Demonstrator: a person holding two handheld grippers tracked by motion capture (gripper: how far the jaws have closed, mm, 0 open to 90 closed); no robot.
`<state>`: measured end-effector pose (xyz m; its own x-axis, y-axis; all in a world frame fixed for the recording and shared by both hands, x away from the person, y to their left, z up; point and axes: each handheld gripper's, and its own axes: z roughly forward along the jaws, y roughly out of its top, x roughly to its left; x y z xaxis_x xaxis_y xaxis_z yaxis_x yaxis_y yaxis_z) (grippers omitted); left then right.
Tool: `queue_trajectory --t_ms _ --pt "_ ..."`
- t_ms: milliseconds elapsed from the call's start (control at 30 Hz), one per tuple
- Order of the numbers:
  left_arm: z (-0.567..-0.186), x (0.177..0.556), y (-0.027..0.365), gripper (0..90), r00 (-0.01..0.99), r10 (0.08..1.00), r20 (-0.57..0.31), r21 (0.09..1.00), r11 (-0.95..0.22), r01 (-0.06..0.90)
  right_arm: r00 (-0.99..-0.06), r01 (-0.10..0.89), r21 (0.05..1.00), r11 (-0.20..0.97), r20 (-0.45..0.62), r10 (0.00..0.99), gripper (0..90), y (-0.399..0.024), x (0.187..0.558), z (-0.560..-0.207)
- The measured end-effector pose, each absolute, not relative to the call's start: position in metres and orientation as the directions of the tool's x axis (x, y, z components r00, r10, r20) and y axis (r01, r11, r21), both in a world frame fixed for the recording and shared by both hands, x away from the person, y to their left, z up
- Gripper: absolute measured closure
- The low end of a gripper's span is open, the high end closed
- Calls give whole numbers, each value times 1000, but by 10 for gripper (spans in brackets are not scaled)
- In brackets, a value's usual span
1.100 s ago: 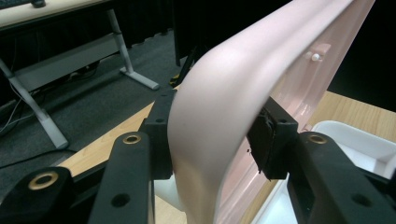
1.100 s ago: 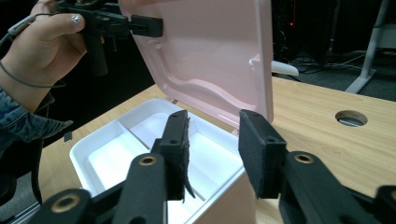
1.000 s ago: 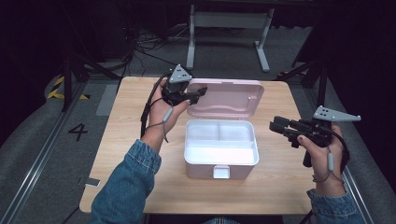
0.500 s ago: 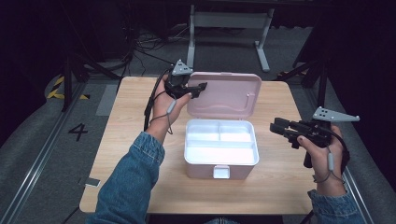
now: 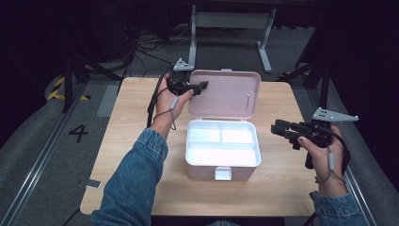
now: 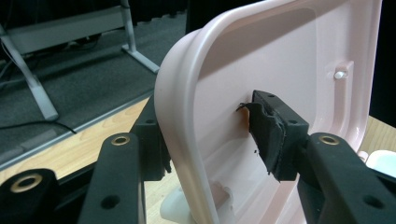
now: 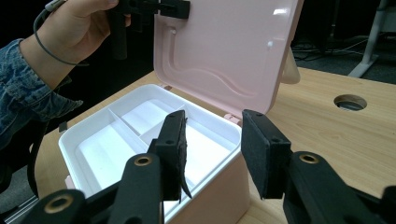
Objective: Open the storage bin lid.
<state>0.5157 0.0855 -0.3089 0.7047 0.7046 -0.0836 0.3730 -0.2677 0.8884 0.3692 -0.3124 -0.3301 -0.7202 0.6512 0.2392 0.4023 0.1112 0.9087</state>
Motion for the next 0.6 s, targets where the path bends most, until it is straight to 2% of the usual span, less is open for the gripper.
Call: queue_trajectory --t_ms 300,600 --pt "-313 524 86 508 694 709 -123 877 -250 411 -715 417 902 113 249 653 612 -314 373 -333" --pt "-320 533 83 460 683 721 -118 862 -268 431 -712 420 901 113 250 657 604 -316 375 -336"
